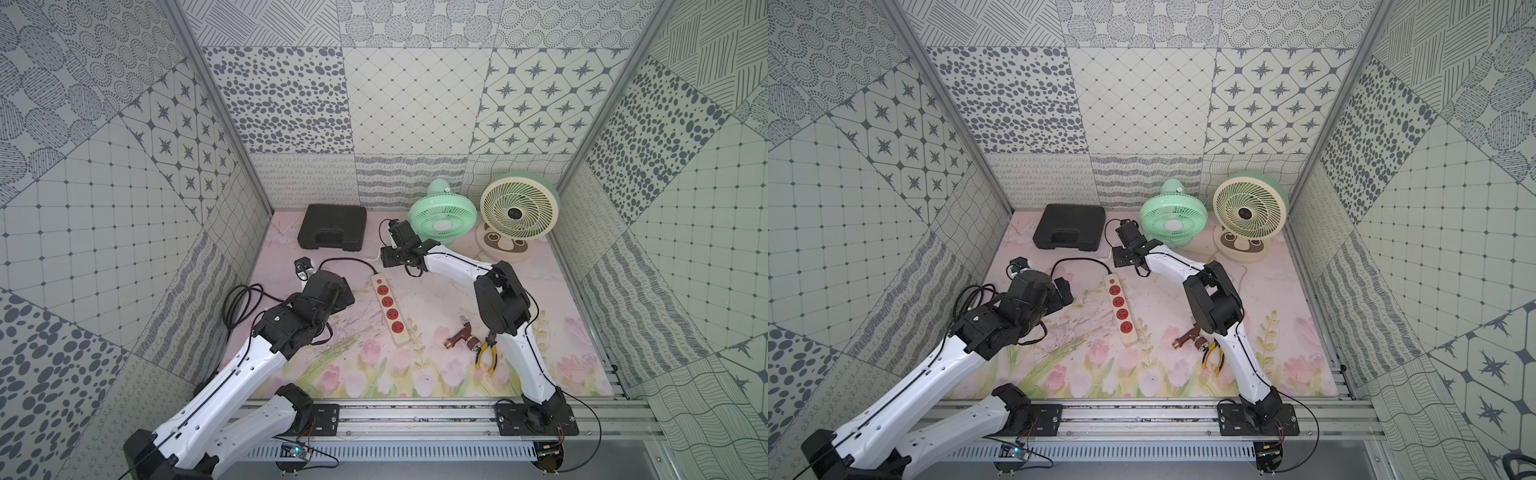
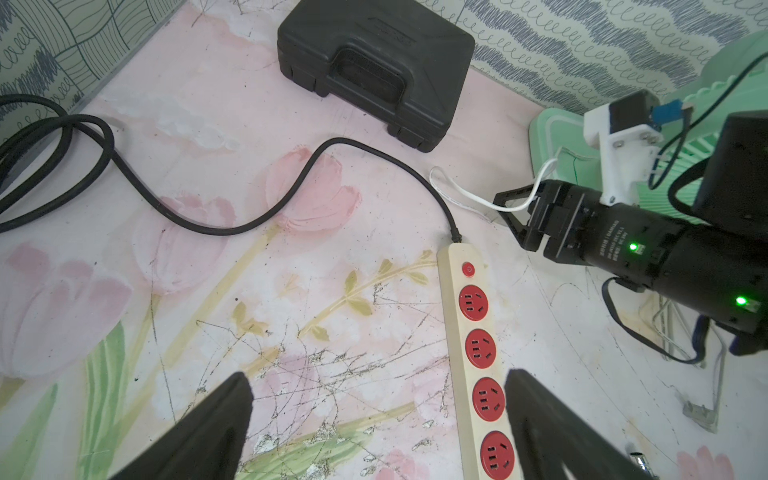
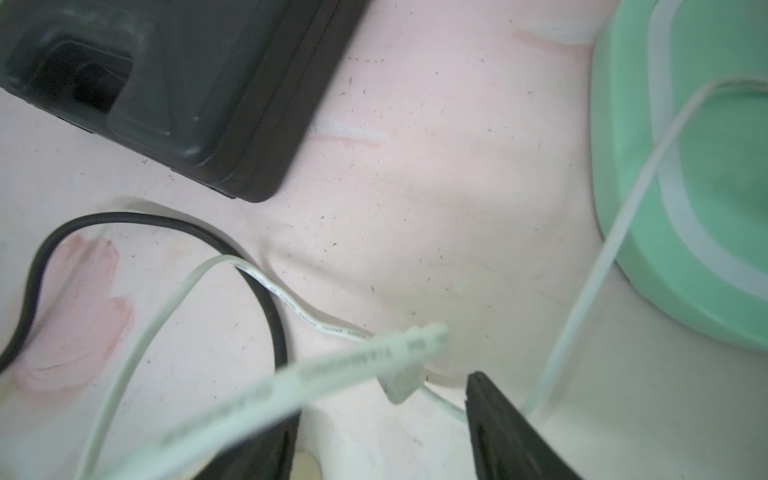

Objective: Unplug the desk fan from the power strip
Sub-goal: Place the plug at the center of the board, then reset both arms

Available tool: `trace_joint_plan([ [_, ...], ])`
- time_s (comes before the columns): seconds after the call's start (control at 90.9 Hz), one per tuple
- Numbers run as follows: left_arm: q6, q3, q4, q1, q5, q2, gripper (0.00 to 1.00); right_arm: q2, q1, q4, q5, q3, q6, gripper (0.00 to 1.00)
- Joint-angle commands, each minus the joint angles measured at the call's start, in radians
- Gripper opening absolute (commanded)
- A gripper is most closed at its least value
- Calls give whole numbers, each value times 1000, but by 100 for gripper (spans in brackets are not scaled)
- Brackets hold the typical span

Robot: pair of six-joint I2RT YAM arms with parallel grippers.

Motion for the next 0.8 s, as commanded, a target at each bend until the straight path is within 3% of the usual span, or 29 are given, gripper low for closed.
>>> trace_joint_plan([
  [0.0, 19, 34, 16, -2, 11, 16, 99, -97, -3, 17, 19, -48, -13, 76],
  [0.286, 9, 80, -10, 3, 22, 60, 99, -212, -3, 7, 24, -172, -31, 83],
  [0.374, 9, 89, -9, 8, 21, 72, 99, -251, -3, 9, 11, -211, -38, 97],
  [0.627, 18, 85, 17, 67, 42, 96, 99, -442, 1, 120, 4, -409, -62, 97],
  [0.726, 28, 81, 30, 96, 37, 110, 88, -540, -1, 197, 26, -532, -84, 97],
  [0.792, 35, 74, 40, 114, 28, 119, 88, -621, -1, 269, 54, -628, -104, 97],
])
